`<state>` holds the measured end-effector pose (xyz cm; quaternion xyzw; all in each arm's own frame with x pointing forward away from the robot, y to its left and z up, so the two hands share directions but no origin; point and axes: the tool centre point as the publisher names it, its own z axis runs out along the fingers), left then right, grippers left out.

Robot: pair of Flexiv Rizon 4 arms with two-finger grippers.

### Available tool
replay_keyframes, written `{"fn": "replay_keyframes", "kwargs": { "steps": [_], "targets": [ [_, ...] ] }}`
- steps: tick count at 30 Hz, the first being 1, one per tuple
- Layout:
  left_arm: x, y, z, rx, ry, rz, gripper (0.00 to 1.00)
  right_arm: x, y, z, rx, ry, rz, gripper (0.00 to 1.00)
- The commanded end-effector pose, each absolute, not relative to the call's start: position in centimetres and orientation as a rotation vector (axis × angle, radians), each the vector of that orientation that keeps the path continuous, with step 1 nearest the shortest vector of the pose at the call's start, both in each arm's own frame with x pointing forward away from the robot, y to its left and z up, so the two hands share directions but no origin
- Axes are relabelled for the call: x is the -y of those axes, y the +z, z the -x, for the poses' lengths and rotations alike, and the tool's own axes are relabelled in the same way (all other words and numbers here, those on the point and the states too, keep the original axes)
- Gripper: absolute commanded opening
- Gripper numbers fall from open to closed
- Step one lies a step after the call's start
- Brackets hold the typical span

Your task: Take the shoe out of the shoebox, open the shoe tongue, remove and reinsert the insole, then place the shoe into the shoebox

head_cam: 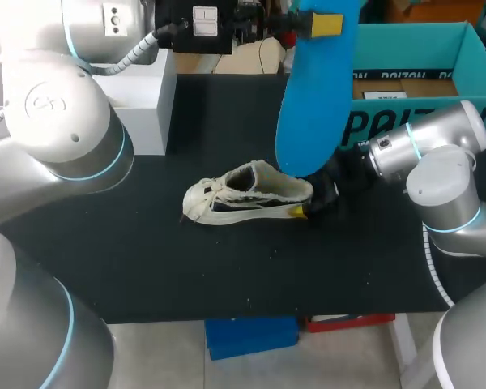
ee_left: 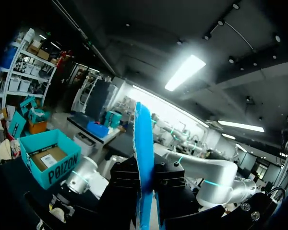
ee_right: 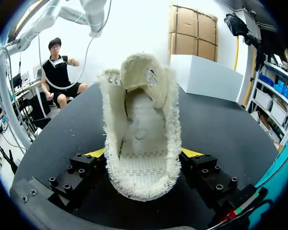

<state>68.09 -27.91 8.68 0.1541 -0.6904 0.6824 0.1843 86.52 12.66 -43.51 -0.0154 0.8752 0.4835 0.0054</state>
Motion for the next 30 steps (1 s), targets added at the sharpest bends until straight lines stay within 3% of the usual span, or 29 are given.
{"fn": "replay_keyframes", "kwargs": {
  "steps": [1,7,9,10,11,22,30],
  "targets": [
    [27.6,8.1,-68.0,1.952,1.976,-0.413,0.00,-12.6,-43.8,-86.6,-2.741,1.512,0.046,0.00],
    [27.6,8.1,-68.0,1.952,1.976,-0.413,0.00,-12.6,-43.8,-86.6,-2.741,1.512,0.046,0.03],
    [27.6,8.1,-68.0,1.952,1.976,-0.413,0.00,-12.6,-43.8,-86.6,-2.744,1.507,0.047,0.55],
    [27.6,8.1,-68.0,1.952,1.976,-0.413,0.00,-12.5,-43.8,-86.6,-2.753,1.496,0.042,0.96],
    [27.6,8.1,-68.0,1.952,1.976,-0.413,0.00,-12.4,-43.7,-86.6,-2.753,1.497,0.040,1.00],
    [27.6,8.1,-68.0,1.952,1.976,-0.413,0.00,-9.6,-42.7,-86.0,-2.967,1.225,-0.024,1.00],
    [27.6,8.1,-68.0,1.952,1.976,-0.413,0.00,-8.4,-42.3,-85.3,-3.207,0.706,-0.095,1.00]
  ]
}}
